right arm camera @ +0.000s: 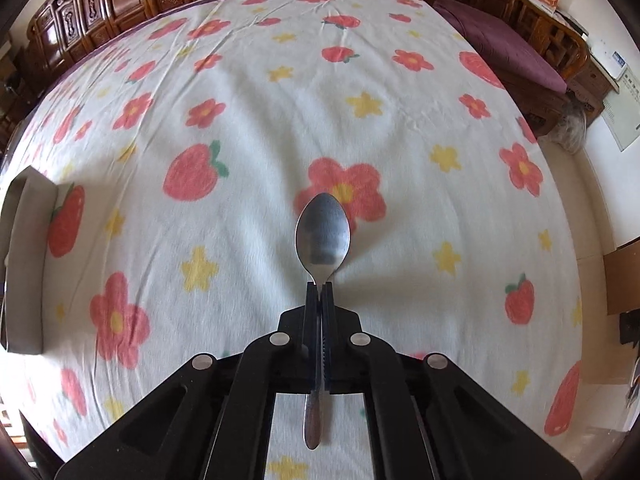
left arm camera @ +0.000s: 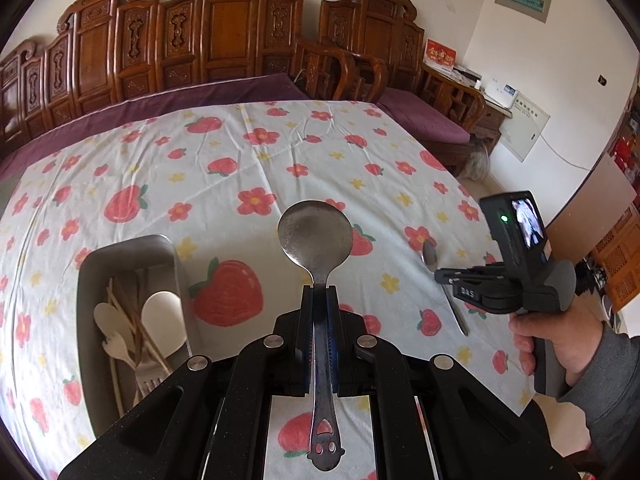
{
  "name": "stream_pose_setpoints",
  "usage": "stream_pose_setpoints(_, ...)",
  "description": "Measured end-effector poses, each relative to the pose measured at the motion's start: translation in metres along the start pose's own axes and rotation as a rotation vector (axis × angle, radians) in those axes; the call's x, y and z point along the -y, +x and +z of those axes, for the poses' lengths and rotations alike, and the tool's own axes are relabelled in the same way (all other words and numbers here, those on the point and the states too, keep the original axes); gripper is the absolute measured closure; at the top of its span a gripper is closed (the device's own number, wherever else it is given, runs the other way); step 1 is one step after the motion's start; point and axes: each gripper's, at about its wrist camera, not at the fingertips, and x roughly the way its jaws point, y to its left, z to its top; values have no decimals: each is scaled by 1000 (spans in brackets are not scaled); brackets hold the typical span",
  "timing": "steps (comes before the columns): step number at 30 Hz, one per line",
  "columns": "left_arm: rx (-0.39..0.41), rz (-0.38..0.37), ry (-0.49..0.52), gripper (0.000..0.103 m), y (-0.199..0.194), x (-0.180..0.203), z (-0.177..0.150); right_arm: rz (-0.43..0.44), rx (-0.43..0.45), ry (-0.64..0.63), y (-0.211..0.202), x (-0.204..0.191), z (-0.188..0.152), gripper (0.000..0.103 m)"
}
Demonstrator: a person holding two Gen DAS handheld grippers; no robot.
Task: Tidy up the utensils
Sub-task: 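Carry the spoon to the tray with the left gripper while the right gripper carries its spoon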
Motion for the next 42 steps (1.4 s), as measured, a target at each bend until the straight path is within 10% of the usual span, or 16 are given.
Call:
stream_pose_setpoints(37, 6, 219, -128, 98, -25, -139, -19, 324, 211, -361, -122, -211, 19, 100)
stream_pose_setpoints(42, 20, 226, -142, 81, -27, -148, -20, 345, 206, -380, -119, -229, 21, 100)
